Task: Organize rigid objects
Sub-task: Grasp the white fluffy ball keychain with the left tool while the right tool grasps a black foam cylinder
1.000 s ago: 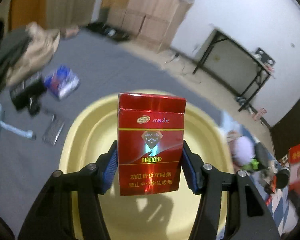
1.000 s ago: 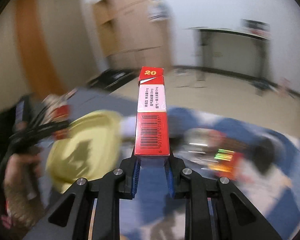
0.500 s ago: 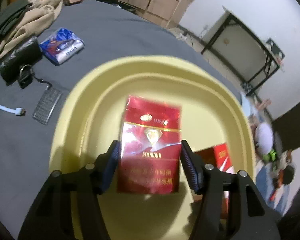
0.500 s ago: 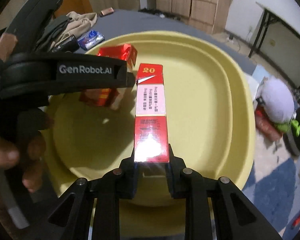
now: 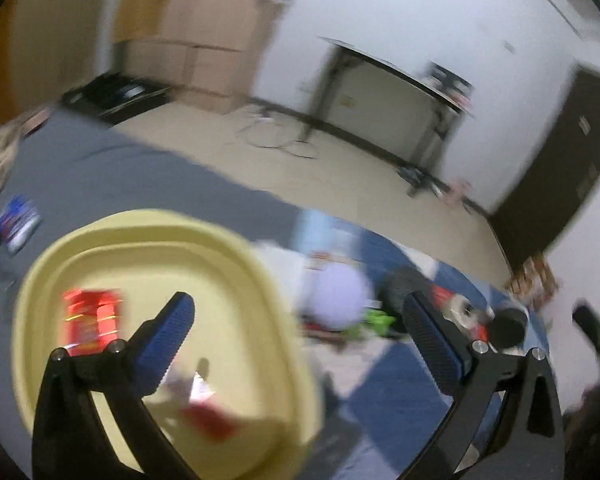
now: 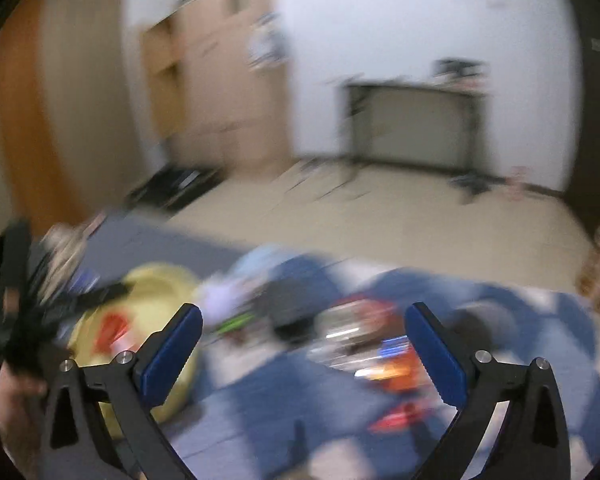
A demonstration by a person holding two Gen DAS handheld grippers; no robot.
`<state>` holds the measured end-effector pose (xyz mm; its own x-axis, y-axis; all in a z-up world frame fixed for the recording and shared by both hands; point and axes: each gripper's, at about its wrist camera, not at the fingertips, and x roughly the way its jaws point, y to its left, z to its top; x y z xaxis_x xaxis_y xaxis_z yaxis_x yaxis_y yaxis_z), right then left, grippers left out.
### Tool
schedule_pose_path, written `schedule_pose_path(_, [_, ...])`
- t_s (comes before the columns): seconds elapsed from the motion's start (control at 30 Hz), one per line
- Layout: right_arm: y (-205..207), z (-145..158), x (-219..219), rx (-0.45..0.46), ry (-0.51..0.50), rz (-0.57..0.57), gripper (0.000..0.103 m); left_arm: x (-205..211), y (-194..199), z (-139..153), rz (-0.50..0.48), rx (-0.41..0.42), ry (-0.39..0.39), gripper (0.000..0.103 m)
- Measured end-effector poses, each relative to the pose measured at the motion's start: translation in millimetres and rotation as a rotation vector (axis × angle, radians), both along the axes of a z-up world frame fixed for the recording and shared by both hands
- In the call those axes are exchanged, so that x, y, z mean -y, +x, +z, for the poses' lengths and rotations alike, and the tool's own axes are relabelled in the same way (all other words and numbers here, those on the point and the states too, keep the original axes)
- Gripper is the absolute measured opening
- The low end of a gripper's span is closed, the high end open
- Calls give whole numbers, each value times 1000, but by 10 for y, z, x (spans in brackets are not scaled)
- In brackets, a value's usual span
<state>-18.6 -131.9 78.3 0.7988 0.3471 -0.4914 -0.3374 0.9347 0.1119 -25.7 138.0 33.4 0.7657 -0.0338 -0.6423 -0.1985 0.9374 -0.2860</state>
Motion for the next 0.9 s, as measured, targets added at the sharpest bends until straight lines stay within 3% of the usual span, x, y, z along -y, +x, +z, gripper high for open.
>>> schedule_pose_path(0.03, [102, -71, 237, -26, -8, -65, 103, 91, 70, -24, -18, -6, 30, 103])
schedule_pose_path(0.1, [264, -250, 496, -99, -35, -132, 103, 370, 240, -174, -20, -64, 182, 103])
schedule_pose_path(0.17, [412, -440, 633, -166, -48, -155, 103, 479, 347, -299, -43, -93, 229, 103])
schedule_pose_path(0.33, [638, -754, 658, -200, -13, -113, 103, 511, 459, -490, -90, -90, 166, 103])
schedule_pose_path(0.5, [898, -939, 720, -238, -90, -110, 102, 446, 509, -527, -80, -71, 92, 103])
schedule_pose_path(0.57, [971, -836, 801, -237, -104, -96, 103, 419, 512, -547, -80, -86, 67, 100])
schedule_pose_path(0.9, [1255, -1039, 549, -264, -157, -74, 99, 432, 484, -517, -81, -39, 92, 90])
